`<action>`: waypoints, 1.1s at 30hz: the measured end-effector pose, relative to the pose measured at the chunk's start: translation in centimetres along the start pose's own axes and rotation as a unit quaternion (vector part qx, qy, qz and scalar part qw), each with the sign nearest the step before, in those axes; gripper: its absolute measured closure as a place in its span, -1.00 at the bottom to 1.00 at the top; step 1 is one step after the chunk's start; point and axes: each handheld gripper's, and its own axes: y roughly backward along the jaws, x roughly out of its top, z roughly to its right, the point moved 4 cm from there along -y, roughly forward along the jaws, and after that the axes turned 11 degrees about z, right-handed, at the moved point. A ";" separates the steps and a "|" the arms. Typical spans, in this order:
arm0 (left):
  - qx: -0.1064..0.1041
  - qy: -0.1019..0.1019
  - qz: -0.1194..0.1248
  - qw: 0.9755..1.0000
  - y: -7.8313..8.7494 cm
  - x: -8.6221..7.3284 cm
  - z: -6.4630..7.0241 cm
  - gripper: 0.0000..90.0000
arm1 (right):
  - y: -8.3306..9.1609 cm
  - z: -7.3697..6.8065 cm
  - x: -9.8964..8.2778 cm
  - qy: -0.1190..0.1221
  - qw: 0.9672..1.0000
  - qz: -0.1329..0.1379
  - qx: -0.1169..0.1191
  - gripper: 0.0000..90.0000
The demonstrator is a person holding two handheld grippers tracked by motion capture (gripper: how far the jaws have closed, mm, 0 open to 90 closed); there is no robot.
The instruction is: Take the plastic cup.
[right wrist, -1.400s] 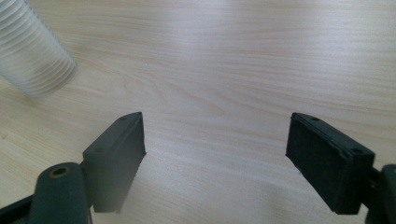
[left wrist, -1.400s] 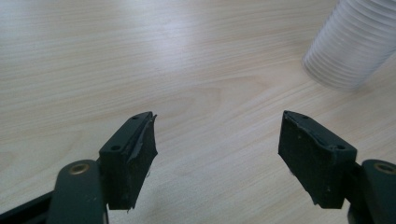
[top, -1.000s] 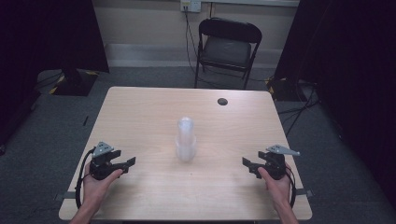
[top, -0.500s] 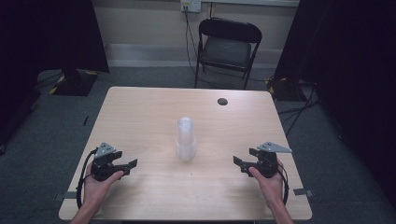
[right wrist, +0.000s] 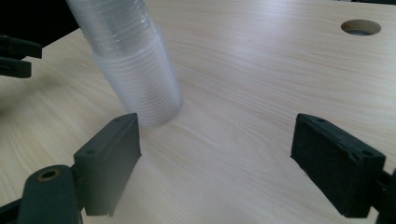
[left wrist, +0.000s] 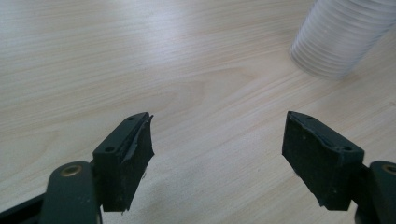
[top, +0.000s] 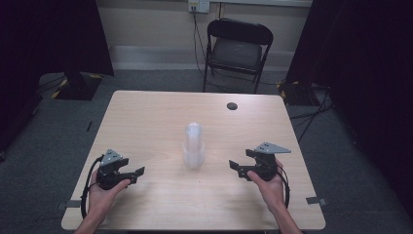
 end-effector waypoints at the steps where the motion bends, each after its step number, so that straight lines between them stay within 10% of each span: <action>1: 0.000 -0.001 -0.001 1.000 0.0 0.0 0.0 -0.46 | -0.1 -0.1 0.1 0.001 1.000 -0.001 0.001 -0.65; 33: -0.010 -0.008 -0.003 1.000 -0.3 -0.1 0.4 -0.46 | -5.6 -5.8 4.7 0.043 0.995 0.027 0.081 -0.65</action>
